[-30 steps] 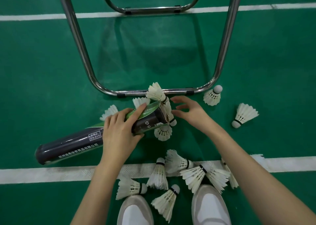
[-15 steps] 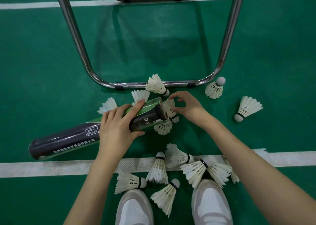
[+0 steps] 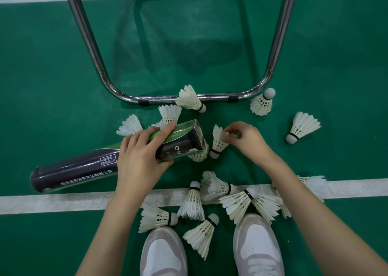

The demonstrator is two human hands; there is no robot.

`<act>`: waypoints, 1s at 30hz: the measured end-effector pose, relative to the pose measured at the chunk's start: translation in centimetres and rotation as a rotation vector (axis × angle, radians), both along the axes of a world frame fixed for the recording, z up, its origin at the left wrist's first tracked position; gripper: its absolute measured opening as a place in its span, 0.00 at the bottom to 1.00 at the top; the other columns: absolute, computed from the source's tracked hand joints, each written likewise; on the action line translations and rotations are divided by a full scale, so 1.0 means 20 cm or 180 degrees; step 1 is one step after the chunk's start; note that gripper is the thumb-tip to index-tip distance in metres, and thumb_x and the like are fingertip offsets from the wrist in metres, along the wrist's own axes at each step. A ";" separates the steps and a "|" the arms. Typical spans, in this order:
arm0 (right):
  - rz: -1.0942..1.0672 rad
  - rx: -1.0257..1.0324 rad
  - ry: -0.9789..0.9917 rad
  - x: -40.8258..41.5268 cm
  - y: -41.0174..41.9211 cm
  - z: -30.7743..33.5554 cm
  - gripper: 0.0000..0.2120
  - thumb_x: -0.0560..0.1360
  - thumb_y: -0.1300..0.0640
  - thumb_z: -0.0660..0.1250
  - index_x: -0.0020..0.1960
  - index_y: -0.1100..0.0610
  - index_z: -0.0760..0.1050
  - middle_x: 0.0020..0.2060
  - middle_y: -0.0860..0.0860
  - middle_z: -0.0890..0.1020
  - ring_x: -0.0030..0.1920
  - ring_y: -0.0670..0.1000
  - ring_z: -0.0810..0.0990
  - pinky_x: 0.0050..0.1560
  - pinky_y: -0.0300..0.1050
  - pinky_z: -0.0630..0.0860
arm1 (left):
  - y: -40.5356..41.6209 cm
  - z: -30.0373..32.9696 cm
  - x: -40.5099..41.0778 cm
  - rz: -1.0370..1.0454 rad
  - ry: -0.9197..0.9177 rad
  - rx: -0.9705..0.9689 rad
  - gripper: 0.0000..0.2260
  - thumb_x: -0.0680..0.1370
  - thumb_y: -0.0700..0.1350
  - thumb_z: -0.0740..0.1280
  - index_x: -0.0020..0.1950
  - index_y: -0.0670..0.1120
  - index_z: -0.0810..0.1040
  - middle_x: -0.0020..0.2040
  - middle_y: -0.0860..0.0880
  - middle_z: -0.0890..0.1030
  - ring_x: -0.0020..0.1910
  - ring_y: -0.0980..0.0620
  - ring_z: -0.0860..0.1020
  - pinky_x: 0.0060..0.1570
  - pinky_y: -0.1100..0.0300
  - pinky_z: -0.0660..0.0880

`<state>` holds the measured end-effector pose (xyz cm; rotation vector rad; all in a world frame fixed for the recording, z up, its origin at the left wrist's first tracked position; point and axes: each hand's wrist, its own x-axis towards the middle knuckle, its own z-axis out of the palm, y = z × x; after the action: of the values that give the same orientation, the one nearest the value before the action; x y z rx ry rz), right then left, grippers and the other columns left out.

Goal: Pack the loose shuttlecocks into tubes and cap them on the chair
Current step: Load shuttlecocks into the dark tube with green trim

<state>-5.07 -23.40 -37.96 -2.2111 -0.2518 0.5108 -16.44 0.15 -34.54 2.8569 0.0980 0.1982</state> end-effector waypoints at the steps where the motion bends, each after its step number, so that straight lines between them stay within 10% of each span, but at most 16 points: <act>1: -0.0081 0.0096 0.0042 -0.01 -0.01 0.03 0.02 0.71 0.59 0.70 0.44 0.56 0.78 0.40 0.54 0.80 0.42 0.50 0.75 0.38 0.37 0.68 | 0.00 0.00 0.00 -0.0001 0.0012 0.0002 0.43 0.60 0.47 0.80 0.71 0.57 0.65 0.58 0.45 0.78 0.56 0.41 0.76 0.59 0.44 0.69; 11: -0.1042 0.1609 0.0160 -0.19 0.06 0.34 0.04 0.73 0.61 0.69 0.42 0.53 0.77 0.37 0.44 0.81 0.41 0.41 0.78 0.46 0.34 0.75 | -0.04 0.03 -0.04 -0.0073 0.0031 0.0071 0.42 0.61 0.47 0.80 0.72 0.57 0.65 0.58 0.46 0.78 0.56 0.42 0.75 0.59 0.45 0.69; 30: -0.0817 0.1473 0.0533 -0.37 0.26 0.31 0.12 0.66 0.61 0.75 0.45 0.56 0.75 0.40 0.50 0.80 0.38 0.42 0.76 0.40 0.30 0.72 | -0.08 0.04 -0.06 -0.0209 0.0080 0.0048 0.44 0.63 0.49 0.78 0.73 0.58 0.59 0.62 0.46 0.75 0.60 0.41 0.73 0.63 0.42 0.67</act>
<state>-12.50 -18.29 -31.83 -1.7088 0.0069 0.4406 -17.56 -1.51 -33.73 2.8728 0.0077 0.1504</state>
